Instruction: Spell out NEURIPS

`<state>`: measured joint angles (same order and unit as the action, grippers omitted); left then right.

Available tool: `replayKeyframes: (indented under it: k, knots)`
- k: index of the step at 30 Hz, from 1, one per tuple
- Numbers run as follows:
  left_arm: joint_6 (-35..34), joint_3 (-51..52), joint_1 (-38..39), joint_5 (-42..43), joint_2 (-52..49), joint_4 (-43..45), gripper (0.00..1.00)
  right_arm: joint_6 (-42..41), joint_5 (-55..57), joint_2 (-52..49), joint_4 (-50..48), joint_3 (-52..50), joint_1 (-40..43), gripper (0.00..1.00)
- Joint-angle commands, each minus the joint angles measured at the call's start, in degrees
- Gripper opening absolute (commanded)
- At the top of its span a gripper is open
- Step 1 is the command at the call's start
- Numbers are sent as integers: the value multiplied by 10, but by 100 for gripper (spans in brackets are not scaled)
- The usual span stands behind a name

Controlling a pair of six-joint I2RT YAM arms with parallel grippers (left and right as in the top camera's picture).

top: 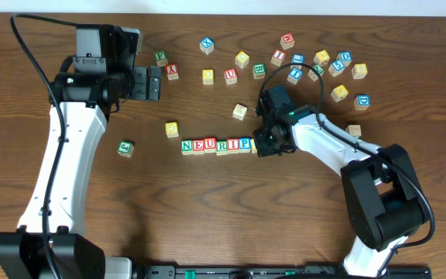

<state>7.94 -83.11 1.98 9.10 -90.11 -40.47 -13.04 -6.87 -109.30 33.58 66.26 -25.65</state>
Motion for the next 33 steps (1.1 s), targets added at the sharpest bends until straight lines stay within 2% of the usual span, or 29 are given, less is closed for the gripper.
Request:
replayKeyframes:
  k: [1, 19, 33]
  knots:
    - [6, -14, -2, 3, 2, 0, 98, -12, -8, -1, -3, -3, -3, 1]
    - [6, -14, -2, 3, 2, 0, 98, -22, -10, -1, -20, -3, -20, 1]
    - [6, -14, -2, 3, 2, 0, 98, -24, 48, -1, -12, -3, -12, 1]
